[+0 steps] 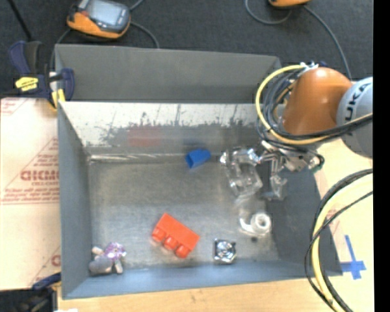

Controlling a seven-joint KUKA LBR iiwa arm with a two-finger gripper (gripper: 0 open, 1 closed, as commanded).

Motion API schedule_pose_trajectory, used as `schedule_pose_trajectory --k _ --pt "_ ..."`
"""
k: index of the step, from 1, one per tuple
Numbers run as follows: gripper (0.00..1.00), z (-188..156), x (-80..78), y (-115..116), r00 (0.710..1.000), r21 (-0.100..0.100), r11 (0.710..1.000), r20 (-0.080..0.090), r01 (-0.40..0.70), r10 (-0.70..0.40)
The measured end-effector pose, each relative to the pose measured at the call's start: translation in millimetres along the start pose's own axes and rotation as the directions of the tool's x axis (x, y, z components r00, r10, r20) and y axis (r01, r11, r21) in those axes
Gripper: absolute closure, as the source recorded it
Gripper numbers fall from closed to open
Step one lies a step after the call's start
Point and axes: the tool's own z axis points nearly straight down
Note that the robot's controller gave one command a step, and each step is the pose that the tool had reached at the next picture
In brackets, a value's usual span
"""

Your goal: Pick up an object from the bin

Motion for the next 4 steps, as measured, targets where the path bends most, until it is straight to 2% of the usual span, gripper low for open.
schedule_pose_trajectory --k 1,2,3,4 --pt "1.00 -2.8 -0.6 -2.6 1.000 0.009 1.000 0.005 -0.001 0.001" --pt "0.00 -1.7 0.1 -2.5 1.000 0.008 1.000 0.003 -0.001 0.001" --pt "0.00 0.1 -11.6 -13.5 0.982 -0.007 0.982 0.002 0.190 -0.190" --pt "1.00 -1.3 -11.1 -15.6 0.982 -0.001 0.982 0.003 0.189 -0.189"
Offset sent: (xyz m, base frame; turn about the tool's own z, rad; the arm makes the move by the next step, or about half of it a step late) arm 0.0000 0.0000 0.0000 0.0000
